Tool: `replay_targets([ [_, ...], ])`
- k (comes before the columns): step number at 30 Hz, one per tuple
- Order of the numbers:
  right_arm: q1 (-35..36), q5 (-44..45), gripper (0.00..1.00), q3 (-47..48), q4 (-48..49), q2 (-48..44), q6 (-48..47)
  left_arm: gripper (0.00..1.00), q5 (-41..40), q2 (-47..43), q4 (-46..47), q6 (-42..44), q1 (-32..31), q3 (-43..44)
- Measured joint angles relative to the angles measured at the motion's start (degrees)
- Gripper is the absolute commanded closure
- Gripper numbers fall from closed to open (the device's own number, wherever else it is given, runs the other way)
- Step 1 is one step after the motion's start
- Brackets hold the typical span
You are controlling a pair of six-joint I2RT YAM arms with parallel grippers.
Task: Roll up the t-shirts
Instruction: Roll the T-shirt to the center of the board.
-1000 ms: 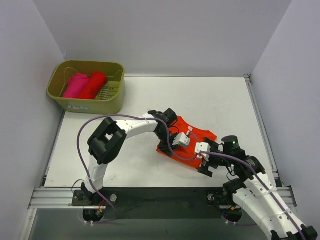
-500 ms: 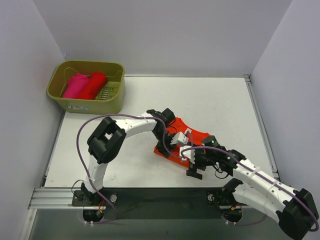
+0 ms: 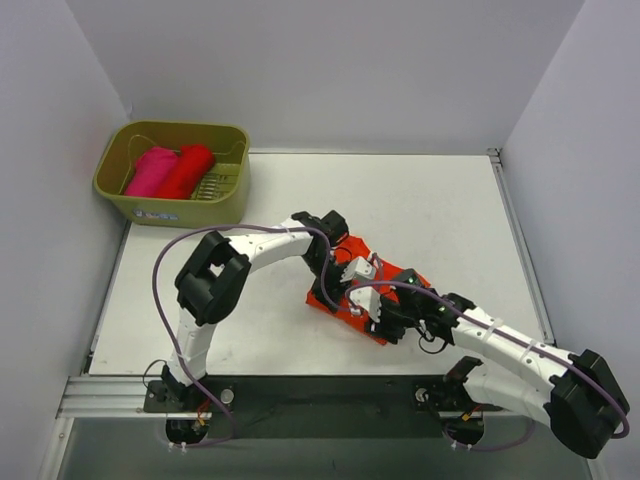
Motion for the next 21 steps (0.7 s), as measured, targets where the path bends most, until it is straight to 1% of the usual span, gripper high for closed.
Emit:
replay_targets([
  [1, -0.28, -0.04, 0.78, 0.83, -0.57, 0.61, 0.70, 0.71, 0.22, 0.15, -0.81, -0.02, 0.13, 0.63],
  [2, -0.79, -0.42, 0.92, 1.92, -1.40, 1.20, 1.81, 0.72, 0.59, 0.55, -2.27, -0.11, 0.42, 1.79],
  [3, -1.55, -0.85, 0.99, 3.06, -2.40, 1.77, 3.10, 0.78, 0.90, 1.09, -3.65, -0.09, 0.68, 3.21],
  [4, -2.56, -1.42, 1.00, 4.24, -3.48, 2.32, 3.80, 0.82, 1.20, 1.84, -5.31, 0.00, 0.96, 4.94],
  [8, -7.21, -3.39, 1.00, 7.06, -6.40, 3.76, 6.51, 0.92, 2.51, 6.60, -13.60, 1.60, 1.64, 14.64],
  [10, -10.08, -4.94, 1.00, 9.01, -8.55, 5.77, 7.30, 0.95, 3.41, 10.03, -16.92, 3.23, 1.86, 20.61],
  [13, -14.56, -8.68, 1.00, 12.02, -11.41, 10.10, 5.77, 0.96, 4.44, 14.82, -17.70, 4.24, 2.67, 26.93],
  [17, -18.58, -15.04, 1.00, 14.58, -16.48, 15.12, -0.94, 0.96, 4.92, 16.39, -18.49, 4.37, 3.21, 27.36],
  [20, -20.74, -19.30, 1.00, 18.43, -24.28, 19.74, -8.74, 0.96, 5.75, 16.48, -18.99, 3.87, 3.39, 25.92],
  [21, -21.33, -20.65, 1.00, 20.37, -28.50, 22.01, -11.82, 0.95, 6.36, 16.37, -19.08, 4.00, 3.52, 24.98],
])
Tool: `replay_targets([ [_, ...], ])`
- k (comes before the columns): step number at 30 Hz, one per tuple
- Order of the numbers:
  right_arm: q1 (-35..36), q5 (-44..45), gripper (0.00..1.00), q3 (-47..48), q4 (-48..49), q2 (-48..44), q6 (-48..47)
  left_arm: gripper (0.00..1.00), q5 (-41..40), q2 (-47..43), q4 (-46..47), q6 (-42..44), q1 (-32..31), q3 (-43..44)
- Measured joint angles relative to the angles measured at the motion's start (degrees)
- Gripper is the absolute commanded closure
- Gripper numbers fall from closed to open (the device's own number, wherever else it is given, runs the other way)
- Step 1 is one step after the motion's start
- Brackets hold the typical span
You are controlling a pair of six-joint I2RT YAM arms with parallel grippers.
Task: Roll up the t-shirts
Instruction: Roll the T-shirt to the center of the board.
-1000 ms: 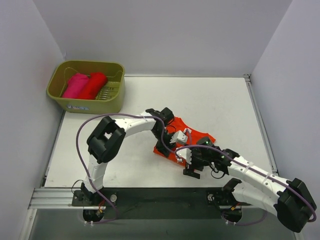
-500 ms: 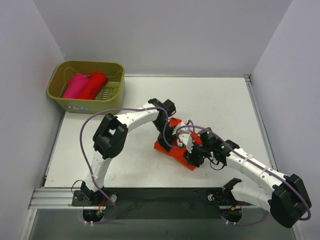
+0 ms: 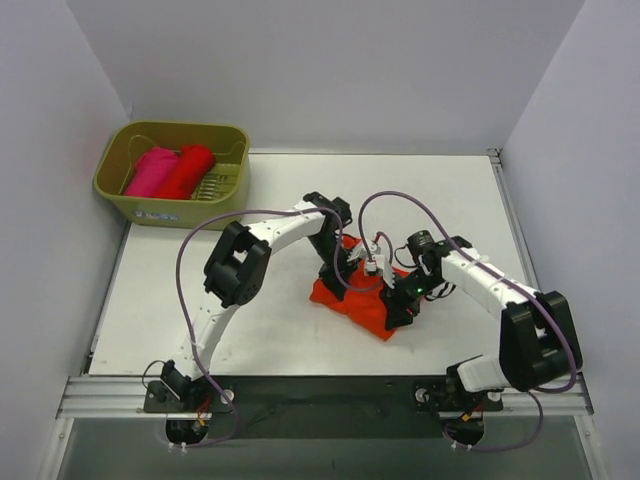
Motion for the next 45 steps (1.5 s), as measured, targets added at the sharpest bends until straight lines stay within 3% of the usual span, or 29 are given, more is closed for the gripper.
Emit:
replay_targets([
  [5, -1.92, -3.10, 1.00, 5.77, -15.32, 9.01, -12.31, 0.91, 1.81, -1.49, -0.81, 0.17, 0.42, -7.48],
  [10, -2.78, -4.04, 0.96, 7.37, -22.62, 12.13, -17.77, 0.92, 1.88, -2.51, -1.16, -0.13, 0.07, -10.69],
  [12, -3.41, -4.07, 0.86, 7.52, -23.67, 11.19, -17.59, 0.94, 1.88, -2.64, -1.25, -0.20, -0.13, -10.80],
  [13, -4.15, -3.80, 0.70, 7.39, -22.84, 9.55, -15.98, 0.94, 2.05, -2.71, -1.25, 0.13, -0.20, -10.93],
  [15, -7.13, -1.40, 0.51, 4.26, -14.62, 1.70, -7.28, 0.95, 2.64, -3.13, -1.42, 1.33, -0.33, -11.34],
  [18, -9.94, 6.29, 0.52, -5.29, 3.54, -18.60, 4.87, 0.96, 3.45, -3.98, -1.57, 4.00, -2.05, -12.11],
  [19, -9.92, 8.72, 0.35, -7.67, 7.80, -24.15, 7.91, 0.96, 3.80, -4.39, -1.57, 4.81, -3.17, -12.72],
  [21, -9.90, 12.85, 0.15, -9.46, 13.57, -29.27, 13.88, 0.96, 4.94, -4.90, -1.73, 5.97, -4.92, -13.97],
  [22, -9.84, 14.69, 0.19, -9.31, 15.17, -28.48, 16.24, 0.96, 5.64, -5.09, -1.79, 6.25, -5.46, -14.71],
  [23, -9.90, 16.15, 0.34, -8.61, 15.37, -25.90, 18.10, 0.96, 6.05, -5.16, -1.95, 6.21, -5.55, -15.47],
  [24, -9.97, 17.03, 0.57, -7.08, 14.71, -21.97, 19.12, 0.96, 6.38, -5.25, -2.03, 5.84, -5.46, -16.35],
  [25, -10.01, 17.66, 0.91, -4.66, 13.57, -17.25, 20.17, 0.96, 6.47, -5.27, -1.99, 5.66, -5.03, -17.31],
  [26, -10.14, 18.12, 0.95, -1.81, 12.94, -11.50, 20.87, 0.96, 6.62, -5.29, -2.10, 5.49, -4.76, -18.14],
  [28, -11.15, 17.59, 1.00, 4.26, 11.21, -0.90, 22.05, 0.96, 6.88, -5.86, -1.95, 4.83, -4.61, -20.41],
  [31, -14.12, 16.35, 1.00, 10.49, 8.83, 9.51, 21.31, 0.96, 7.02, -7.72, -2.12, 2.73, -5.01, -23.89],
  [38, -15.06, 10.71, 1.00, 18.38, -5.25, 13.66, 10.78, 0.96, 7.04, -11.82, 1.75, -3.76, -5.35, -29.07],
  [45, -8.98, 5.60, 1.00, 22.88, -21.11, 24.13, -0.35, 0.96, 6.78, -14.05, 7.26, -9.16, -5.35, -31.15],
])
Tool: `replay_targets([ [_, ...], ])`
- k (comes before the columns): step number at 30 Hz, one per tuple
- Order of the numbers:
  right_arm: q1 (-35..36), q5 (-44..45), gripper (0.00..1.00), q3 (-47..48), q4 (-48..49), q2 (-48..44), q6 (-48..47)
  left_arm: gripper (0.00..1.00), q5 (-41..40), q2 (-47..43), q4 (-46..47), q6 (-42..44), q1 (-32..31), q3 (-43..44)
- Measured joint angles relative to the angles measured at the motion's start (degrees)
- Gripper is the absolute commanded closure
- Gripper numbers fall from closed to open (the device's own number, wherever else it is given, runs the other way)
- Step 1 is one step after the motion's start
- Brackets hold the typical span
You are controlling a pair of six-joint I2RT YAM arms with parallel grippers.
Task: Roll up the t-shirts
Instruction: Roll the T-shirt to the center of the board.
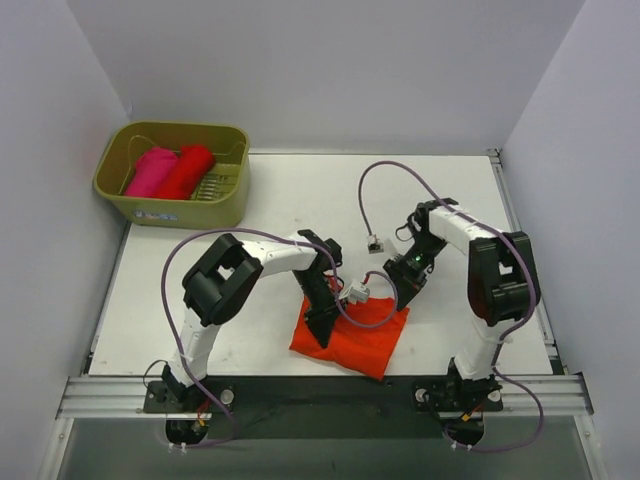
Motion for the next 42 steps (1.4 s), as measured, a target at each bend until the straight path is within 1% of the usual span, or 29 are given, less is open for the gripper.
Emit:
replay_targets([
  [5, 6.34, 0.11, 1.00, 0.04, -4.57, 4.42, -3.06, 0.96, -0.35, -0.02, 1.01, -1.29, 0.00, 0.00],
  [8, 8.87, 1.42, 1.00, 0.70, -5.18, 5.57, -2.89, 0.96, -0.44, -0.09, 1.40, -1.90, 0.00, -0.02],
  [11, 10.64, 4.59, 1.00, 2.40, -4.37, 8.92, -1.16, 0.96, -0.42, -0.13, 1.64, -2.21, 0.00, 0.00],
  [13, 11.10, 6.86, 1.00, 3.78, -3.61, 11.08, 0.24, 0.96, -0.42, -0.13, 1.66, -2.23, 0.00, 0.00],
  [17, 11.39, 11.52, 1.00, 9.57, -1.64, 16.39, 3.34, 0.95, -0.37, -0.13, 1.66, -2.21, 0.00, 0.00],
  [22, 11.47, 14.32, 1.00, 17.03, -1.88, 20.28, 6.10, 0.94, -0.48, -0.20, 2.21, -2.23, 0.00, 0.00],
  [28, 11.78, 15.54, 1.00, 25.46, -2.14, 24.26, 7.04, 0.93, -1.79, -0.17, 3.21, -2.80, 0.13, 0.50],
  [32, 11.61, 15.30, 1.00, 27.78, -1.64, 24.87, 7.72, 0.93, -1.97, 0.74, 2.67, -2.82, 0.55, 3.48],
  [35, 9.51, 12.68, 1.00, 28.17, 0.66, 24.41, 10.93, 0.93, -1.92, 1.22, 2.84, -3.37, 0.83, 4.44],
  [37, 5.79, 9.88, 0.99, 26.67, 4.33, 22.05, 14.73, 0.93, -1.88, 1.22, 2.97, -3.98, 0.98, 4.46],
  [38, 3.67, 8.90, 0.97, 25.40, 6.25, 20.15, 16.63, 0.93, -1.79, 1.22, 2.95, -4.33, 1.07, 4.46],
  [40, -2.86, 6.67, 0.92, 19.54, 13.20, 12.26, 21.29, 0.93, -1.42, 1.33, 2.95, -5.14, 1.16, 4.46],
  [41, -7.04, 5.49, 0.89, 15.02, 17.29, 5.84, 23.45, 0.93, -1.29, 1.42, 3.06, -5.57, 1.18, 4.44],
  [42, -10.12, 5.35, 0.87, 12.76, 18.91, 1.29, 24.74, 0.93, -1.16, 1.44, 3.15, -6.14, 1.18, 4.42],
])
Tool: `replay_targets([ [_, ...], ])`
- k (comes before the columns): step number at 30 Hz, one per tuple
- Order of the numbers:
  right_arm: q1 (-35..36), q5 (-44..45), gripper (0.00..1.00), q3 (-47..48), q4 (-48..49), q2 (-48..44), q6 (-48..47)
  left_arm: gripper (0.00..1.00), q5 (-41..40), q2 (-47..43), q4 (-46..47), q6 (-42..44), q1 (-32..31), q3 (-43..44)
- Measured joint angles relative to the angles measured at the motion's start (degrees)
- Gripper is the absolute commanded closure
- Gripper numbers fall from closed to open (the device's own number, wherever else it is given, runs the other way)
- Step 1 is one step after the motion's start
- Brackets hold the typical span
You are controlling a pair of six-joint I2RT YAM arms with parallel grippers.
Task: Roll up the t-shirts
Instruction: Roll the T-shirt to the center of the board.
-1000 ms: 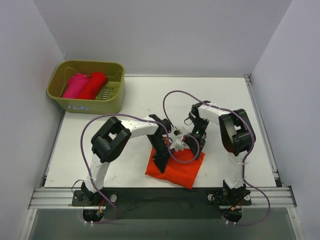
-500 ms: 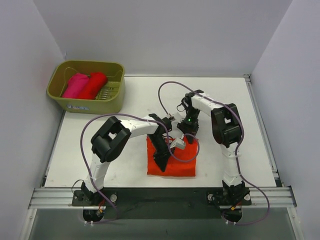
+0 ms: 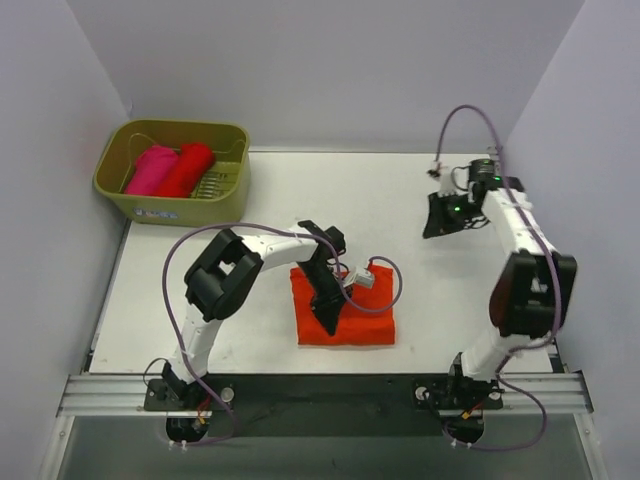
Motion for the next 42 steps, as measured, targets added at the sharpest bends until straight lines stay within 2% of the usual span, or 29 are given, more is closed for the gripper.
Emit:
replay_targets([
  [1, -3.15, 0.04, 0.80, -2.23, 2.21, -5.29, 0.76, 0.93, 0.22, 0.04, 0.33, -0.55, 0.00, -0.15],
  [2, -5.22, 0.00, 0.78, -3.76, 3.82, -10.25, 0.79, 0.93, 0.44, 0.02, 0.87, -1.20, 0.02, -0.50],
  [3, -5.92, -0.11, 0.76, -5.11, 5.49, -15.19, 0.52, 0.93, 0.81, 0.04, 1.46, -2.01, 0.04, -0.96],
  [4, -5.20, -0.48, 0.68, -6.67, 6.99, -20.52, -0.26, 0.93, 1.07, 0.22, 2.01, -2.91, 0.13, -1.51],
  [9, 8.50, -0.79, 0.50, -18.58, 12.61, -39.36, -8.35, 0.93, 3.43, 1.55, 6.01, -9.33, 1.01, -4.24],
  [11, 14.73, -0.72, 0.36, -28.00, 13.20, -49.40, -13.29, 0.93, 4.70, 1.60, 8.20, -12.46, 1.92, -6.03],
  [15, 21.33, -0.02, 0.14, -42.32, 12.94, -65.68, -21.42, 0.93, 6.64, 1.77, 11.89, -17.66, 3.52, -8.13],
  [17, 22.93, -1.01, 0.12, -47.45, 12.46, -71.91, -25.33, 0.93, 7.50, 2.62, 12.68, -19.50, 4.04, -8.13],
  [18, 23.50, -1.86, 0.16, -49.86, 12.20, -74.73, -27.69, 0.93, 8.28, 3.61, 12.68, -20.13, 4.28, -7.85],
  [20, 24.74, -3.93, 0.18, -54.40, 11.93, -79.19, -32.61, 0.93, 10.23, 5.95, 11.72, -20.76, 4.72, -6.62],
  [23, 27.32, -5.77, 0.20, -58.86, 12.22, -80.78, -37.79, 0.93, 12.15, 8.13, 9.94, -21.42, 5.27, -5.22],
  [28, 31.41, -7.10, 0.23, -60.59, 13.68, -75.10, -43.74, 0.93, 13.22, 9.40, 8.76, -21.53, 5.27, -4.17],
  [35, 39.82, -4.26, 0.22, -65.20, 24.63, -67.58, -46.21, 0.93, 14.60, 10.34, 8.15, -21.38, 5.35, -3.91],
  [39, 42.38, -1.97, 0.22, -66.82, 29.86, -64.15, -47.01, 0.93, 15.67, 12.00, 5.73, -20.46, 5.75, -2.40],
  [42, 45.40, 1.40, 0.26, -69.64, 36.87, -61.22, -48.13, 0.93, 16.31, 12.83, 4.28, -19.39, 6.05, -1.84],
])
